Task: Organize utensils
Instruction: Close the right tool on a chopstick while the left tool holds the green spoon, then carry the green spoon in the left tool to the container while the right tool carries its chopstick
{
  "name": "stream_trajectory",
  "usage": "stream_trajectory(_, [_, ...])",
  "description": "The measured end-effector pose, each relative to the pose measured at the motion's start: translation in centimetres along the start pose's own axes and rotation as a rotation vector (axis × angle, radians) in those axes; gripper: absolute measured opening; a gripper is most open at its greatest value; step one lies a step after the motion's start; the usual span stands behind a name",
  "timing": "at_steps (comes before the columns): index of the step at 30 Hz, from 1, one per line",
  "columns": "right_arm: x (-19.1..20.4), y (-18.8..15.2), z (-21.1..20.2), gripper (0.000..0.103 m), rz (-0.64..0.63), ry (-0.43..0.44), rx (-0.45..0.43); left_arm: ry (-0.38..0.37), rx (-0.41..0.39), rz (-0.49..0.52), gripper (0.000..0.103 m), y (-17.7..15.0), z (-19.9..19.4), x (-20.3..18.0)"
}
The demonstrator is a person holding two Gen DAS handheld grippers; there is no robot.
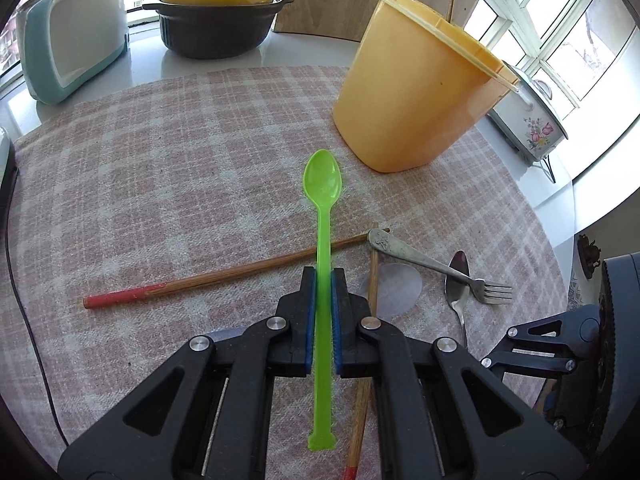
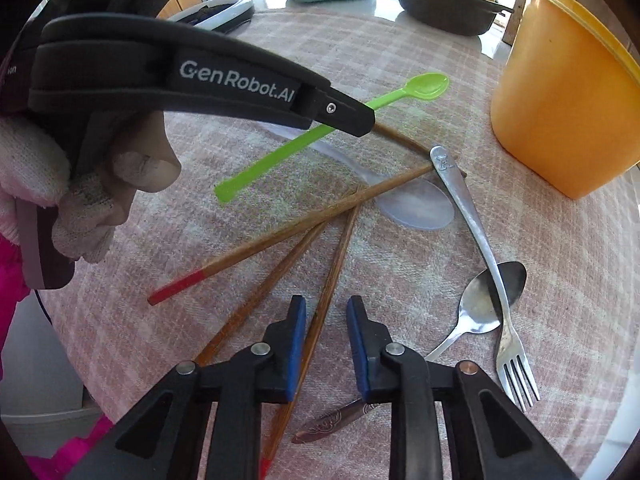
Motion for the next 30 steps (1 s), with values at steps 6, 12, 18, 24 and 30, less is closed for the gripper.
stream_trajectory(6, [-1.7,0.1,-0.3,0.004,0.087,0.081,0.019,-0.009,-0.019,-0.01,0.004,-0.5,-0.9,-0.1])
stream_trajectory(12, [-3.9,-1.5,-1.5,0.003,0.224,0.21,-0.026,-0.017,-0.04,-0.018,0.004,-0.8,-1.9,-0.1])
stream_trajectory(18, [-5.4,-3.1,-4.4,0.003,0.283,0.251,-0.129,-0.042,-0.068,-0.036,0.004,-0.9,-3.0,-0.6])
stream_trajectory(24, [-6.1,-4.3,-7.9,0.003,0.308,0.241,-0.237,-0.065,-0.112,-0.046,0.004,-0.5,-4.4,-1.4])
stream_trajectory(30, [-7.0,-4.2,-11.2,0.003,0.323,0.228,-0.34,-0.076,-0.177,-0.064,0.004,0.6,-5.9,-2.0])
Point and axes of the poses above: each gripper's, at about its wrist camera, not at the fingertips, and z roughly the way its jaws point, x to its left, y to its top, the point moved 5 cm from there along z, roughly the way its jaws point, and after that the axes turned 9 degrees about y, right-handed, at the moved point
